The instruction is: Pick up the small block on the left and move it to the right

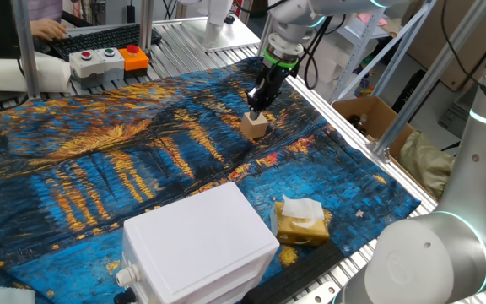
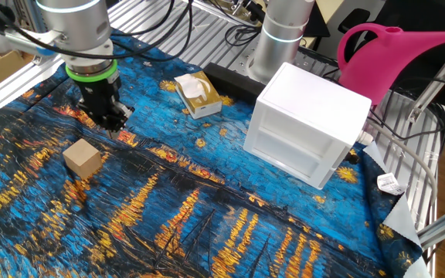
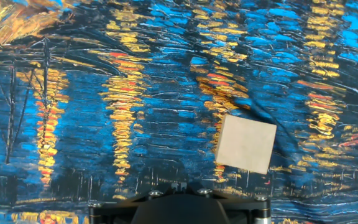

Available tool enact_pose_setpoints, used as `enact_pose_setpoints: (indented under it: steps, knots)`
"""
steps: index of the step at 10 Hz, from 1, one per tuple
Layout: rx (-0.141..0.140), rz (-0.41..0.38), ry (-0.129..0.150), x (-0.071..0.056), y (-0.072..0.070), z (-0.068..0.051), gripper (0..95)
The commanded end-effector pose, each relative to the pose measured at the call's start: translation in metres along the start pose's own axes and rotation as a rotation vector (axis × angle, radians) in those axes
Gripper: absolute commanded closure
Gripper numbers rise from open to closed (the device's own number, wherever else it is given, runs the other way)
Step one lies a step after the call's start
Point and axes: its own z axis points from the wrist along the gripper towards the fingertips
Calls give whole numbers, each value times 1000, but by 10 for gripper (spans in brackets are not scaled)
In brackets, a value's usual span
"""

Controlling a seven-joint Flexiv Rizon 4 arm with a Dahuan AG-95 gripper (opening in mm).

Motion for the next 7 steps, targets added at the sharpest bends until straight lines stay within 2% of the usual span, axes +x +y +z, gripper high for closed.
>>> enact_pose_setpoints:
  steps: [1,3,5,7]
  knots:
    - [0,22,-3,3,1,-1,950]
    - [-16,72,-9,3,1,-1,950]
    - [-51,79,-19,3,1,-1,950]
    - [-57,67,-28,3,1,-1,950]
